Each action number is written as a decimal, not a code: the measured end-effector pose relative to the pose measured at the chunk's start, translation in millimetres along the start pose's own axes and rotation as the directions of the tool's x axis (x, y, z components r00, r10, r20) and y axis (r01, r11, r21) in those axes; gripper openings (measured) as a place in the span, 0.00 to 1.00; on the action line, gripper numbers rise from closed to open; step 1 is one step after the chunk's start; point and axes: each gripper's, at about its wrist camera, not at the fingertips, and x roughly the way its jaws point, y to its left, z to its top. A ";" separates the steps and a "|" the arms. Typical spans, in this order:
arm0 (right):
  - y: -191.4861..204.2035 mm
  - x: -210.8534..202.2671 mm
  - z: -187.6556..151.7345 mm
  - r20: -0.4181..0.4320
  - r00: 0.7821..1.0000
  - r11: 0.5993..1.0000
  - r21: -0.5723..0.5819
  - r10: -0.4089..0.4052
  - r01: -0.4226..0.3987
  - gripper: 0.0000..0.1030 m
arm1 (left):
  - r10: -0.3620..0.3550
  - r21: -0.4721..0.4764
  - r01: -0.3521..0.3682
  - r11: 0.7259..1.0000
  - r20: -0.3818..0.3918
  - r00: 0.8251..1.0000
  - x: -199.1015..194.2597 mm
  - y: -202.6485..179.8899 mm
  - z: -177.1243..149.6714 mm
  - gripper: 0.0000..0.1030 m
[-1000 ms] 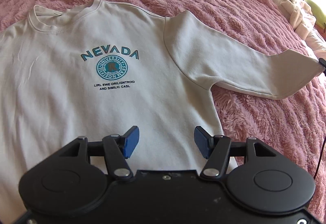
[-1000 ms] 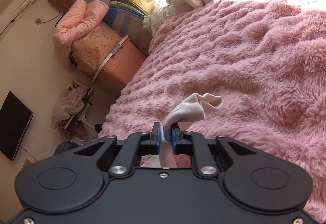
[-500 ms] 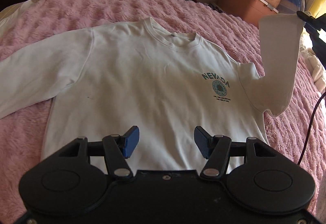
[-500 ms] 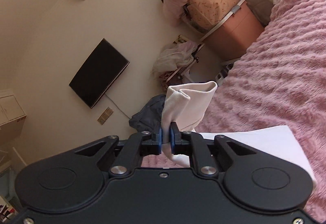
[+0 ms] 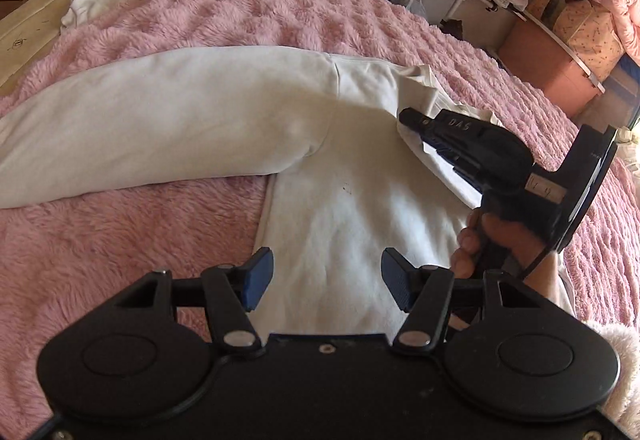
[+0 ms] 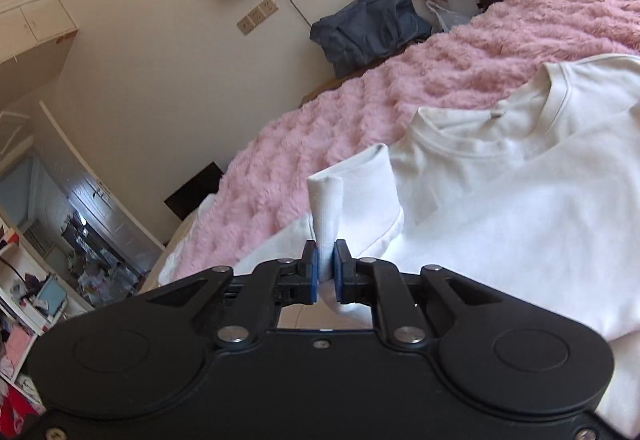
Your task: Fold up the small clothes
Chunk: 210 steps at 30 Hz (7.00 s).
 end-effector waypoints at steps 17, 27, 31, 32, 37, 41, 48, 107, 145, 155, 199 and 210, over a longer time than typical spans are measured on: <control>-70.3 -143.0 17.7 0.133 0.973 0.969 -0.134 -0.188 0.205 0.51 | -0.165 -0.154 0.165 0.974 0.016 0.986 122.9 5.4 65.8 0.56; -123.0 -185.9 5.0 0.140 0.949 0.955 -0.045 -0.284 0.292 0.52 | -0.297 -0.314 0.312 0.897 0.095 0.950 148.7 16.2 71.9 0.00; -120.7 -185.1 0.9 0.165 0.938 0.944 -0.077 -0.306 0.322 0.52 | -0.324 -0.308 0.358 0.881 0.157 0.933 136.9 13.3 74.2 0.02; -119.9 -185.4 1.3 0.172 0.935 0.940 -0.090 -0.311 0.329 0.52 | -0.320 -0.279 0.365 0.888 0.192 0.928 126.7 11.4 75.0 0.02; -119.7 -187.0 6.1 0.197 0.924 0.925 -0.132 -0.329 0.357 0.59 | -0.271 -0.160 0.330 0.930 0.307 0.912 87.8 6.6 70.0 0.02; -126.5 -181.1 6.9 0.183 0.913 0.914 -0.115 -0.365 0.389 0.59 | -0.193 -0.190 0.242 0.952 0.244 0.950 106.5 22.9 58.1 0.02; -144.0 -147.4 3.0 0.051 0.880 0.872 -0.119 -0.473 0.475 0.60 | -0.179 -0.261 0.228 0.938 0.198 0.964 96.2 51.5 41.6 0.16; 49.5 -57.7 -44.2 -0.160 0.966 0.928 -0.344 -0.204 0.139 0.64 | -0.023 -0.366 0.379 0.850 0.692 0.721 -108.1 199.3 63.1 0.05; -128.7 -222.0 22.3 -0.029 0.908 0.889 -0.217 -0.419 0.403 0.66 | -0.594 -0.079 0.606 0.791 0.131 0.793 197.3 -215.1 -6.8 0.05; -153.0 -233.1 18.6 -0.033 0.890 0.880 -0.169 -0.454 0.443 0.66 | -0.500 0.131 0.503 0.854 -0.056 0.864 227.1 -253.9 -30.0 0.37; -182.6 -112.8 74.4 -0.146 0.881 0.885 -0.201 -0.451 0.420 0.02 | -0.060 0.037 0.056 0.998 0.109 0.992 158.6 -33.0 38.1 0.47; -179.5 -142.5 62.2 -0.108 0.936 0.939 -0.115 -0.335 0.323 0.39 | -0.125 0.078 0.114 0.990 0.155 0.980 124.1 -40.1 35.9 0.47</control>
